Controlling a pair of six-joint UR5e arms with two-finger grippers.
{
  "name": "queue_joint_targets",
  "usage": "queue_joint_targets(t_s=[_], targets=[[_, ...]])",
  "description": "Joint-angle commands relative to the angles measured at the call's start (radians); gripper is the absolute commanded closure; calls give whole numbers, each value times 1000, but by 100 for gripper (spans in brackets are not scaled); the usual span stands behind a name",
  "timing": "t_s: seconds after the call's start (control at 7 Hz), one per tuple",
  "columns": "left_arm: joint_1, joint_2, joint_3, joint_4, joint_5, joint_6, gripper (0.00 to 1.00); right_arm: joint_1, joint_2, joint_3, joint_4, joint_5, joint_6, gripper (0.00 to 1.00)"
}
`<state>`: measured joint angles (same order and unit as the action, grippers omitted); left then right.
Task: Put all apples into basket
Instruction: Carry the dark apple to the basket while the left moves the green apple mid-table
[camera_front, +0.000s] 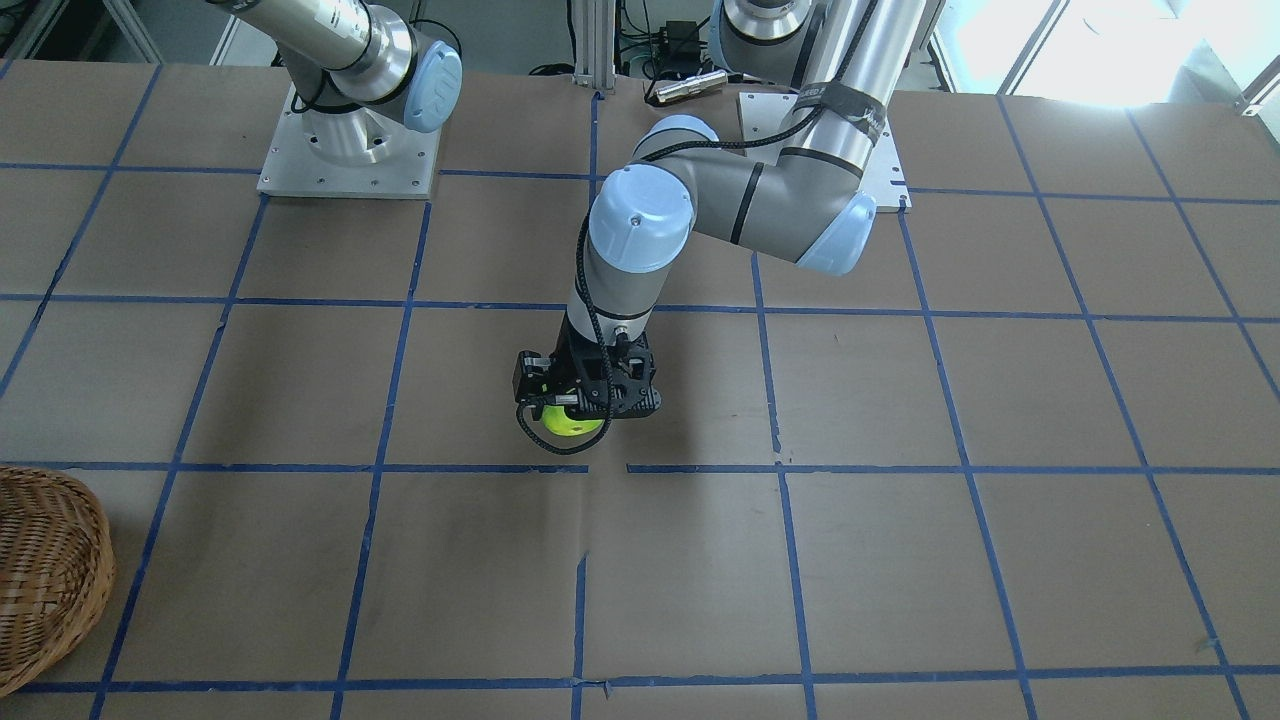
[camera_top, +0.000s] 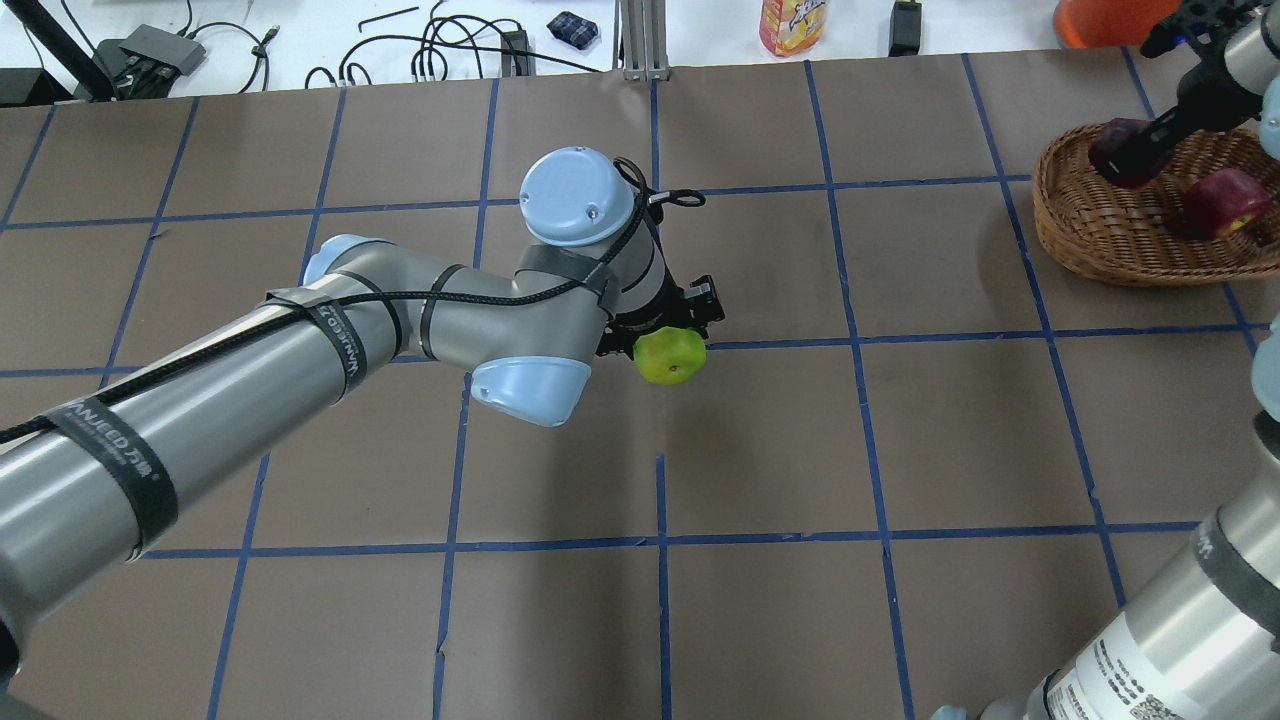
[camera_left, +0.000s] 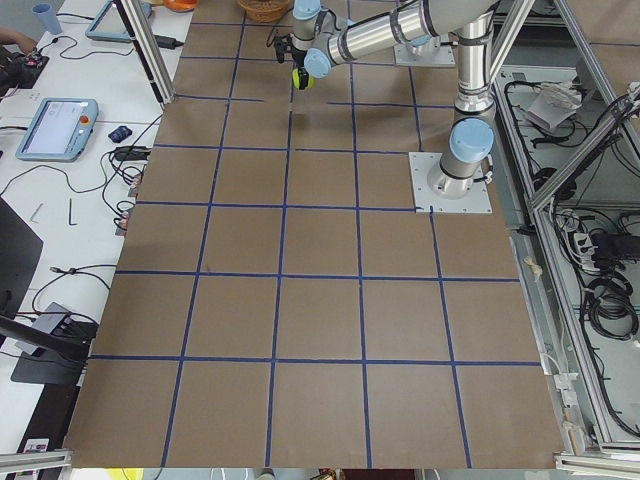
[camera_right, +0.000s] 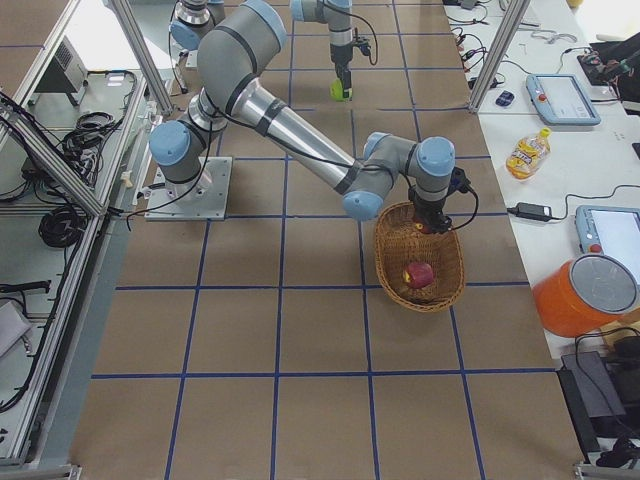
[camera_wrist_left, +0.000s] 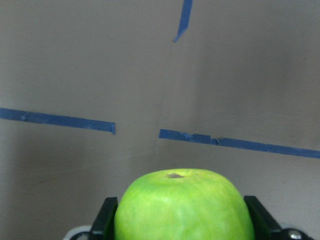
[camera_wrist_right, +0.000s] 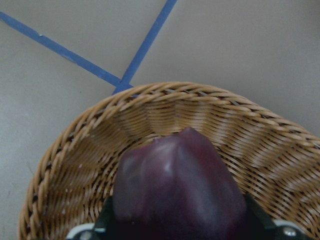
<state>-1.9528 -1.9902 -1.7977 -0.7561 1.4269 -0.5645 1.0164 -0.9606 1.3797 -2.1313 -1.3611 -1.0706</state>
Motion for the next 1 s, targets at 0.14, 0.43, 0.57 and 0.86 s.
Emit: queue_joint_targets(t_s=[0.14,0.43,0.57,0.86], targets=[[-9,-77,15,104,40,44,27,-76,26,24,20,43,-40,2],[-3,-95,35,130,34,54,3,-73,13,15,27,33,-42,0],[24,-63,84,91,26,158,0,-55,-30,12,56,31,-32,0],[81,-6,118,-72,-13,221,0,167,-111,22,124,-86,35,0]])
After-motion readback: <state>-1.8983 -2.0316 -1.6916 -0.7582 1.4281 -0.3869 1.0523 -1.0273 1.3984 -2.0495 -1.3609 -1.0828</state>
